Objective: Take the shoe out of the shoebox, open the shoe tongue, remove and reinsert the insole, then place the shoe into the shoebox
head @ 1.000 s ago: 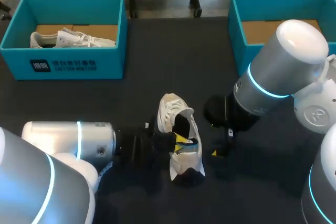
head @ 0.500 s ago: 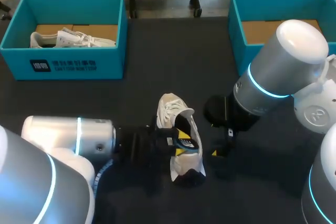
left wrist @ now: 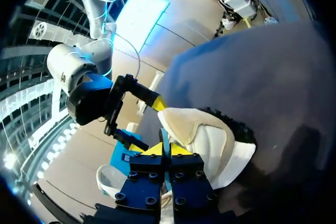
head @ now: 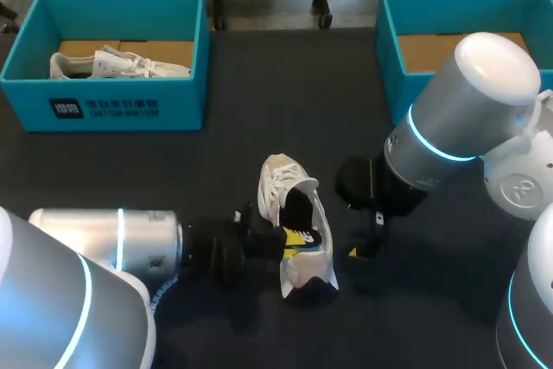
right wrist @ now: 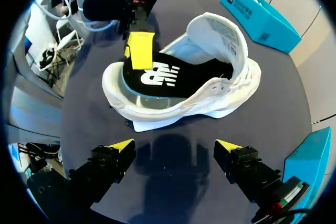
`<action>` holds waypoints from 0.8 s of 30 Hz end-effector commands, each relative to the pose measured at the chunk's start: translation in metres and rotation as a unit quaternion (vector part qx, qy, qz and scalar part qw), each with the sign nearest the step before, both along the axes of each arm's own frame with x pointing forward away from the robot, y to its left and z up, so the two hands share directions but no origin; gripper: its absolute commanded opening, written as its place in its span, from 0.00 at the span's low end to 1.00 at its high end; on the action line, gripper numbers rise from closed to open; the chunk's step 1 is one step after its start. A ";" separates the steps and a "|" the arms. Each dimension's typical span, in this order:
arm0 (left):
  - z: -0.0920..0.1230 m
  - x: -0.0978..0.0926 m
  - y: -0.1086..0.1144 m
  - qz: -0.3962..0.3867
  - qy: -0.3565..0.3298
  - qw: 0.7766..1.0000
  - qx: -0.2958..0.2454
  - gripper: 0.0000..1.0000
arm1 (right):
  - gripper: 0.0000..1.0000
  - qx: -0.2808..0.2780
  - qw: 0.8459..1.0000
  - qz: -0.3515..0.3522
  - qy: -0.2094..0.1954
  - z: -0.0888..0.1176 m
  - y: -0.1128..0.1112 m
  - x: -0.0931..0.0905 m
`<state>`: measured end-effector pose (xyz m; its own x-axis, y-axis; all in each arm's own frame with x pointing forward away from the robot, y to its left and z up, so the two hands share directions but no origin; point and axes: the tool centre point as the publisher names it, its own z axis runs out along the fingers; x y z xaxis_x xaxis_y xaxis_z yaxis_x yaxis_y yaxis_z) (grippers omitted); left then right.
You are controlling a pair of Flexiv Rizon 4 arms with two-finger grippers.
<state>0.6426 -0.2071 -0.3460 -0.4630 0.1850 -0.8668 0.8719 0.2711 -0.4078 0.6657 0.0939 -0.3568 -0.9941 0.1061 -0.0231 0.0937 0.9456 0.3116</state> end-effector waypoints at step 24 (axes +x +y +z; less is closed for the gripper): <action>0.020 0.016 0.016 0.009 0.117 0.993 0.005 0.46 | 1.00 0.001 1.000 0.000 -0.001 -0.001 0.000 -0.001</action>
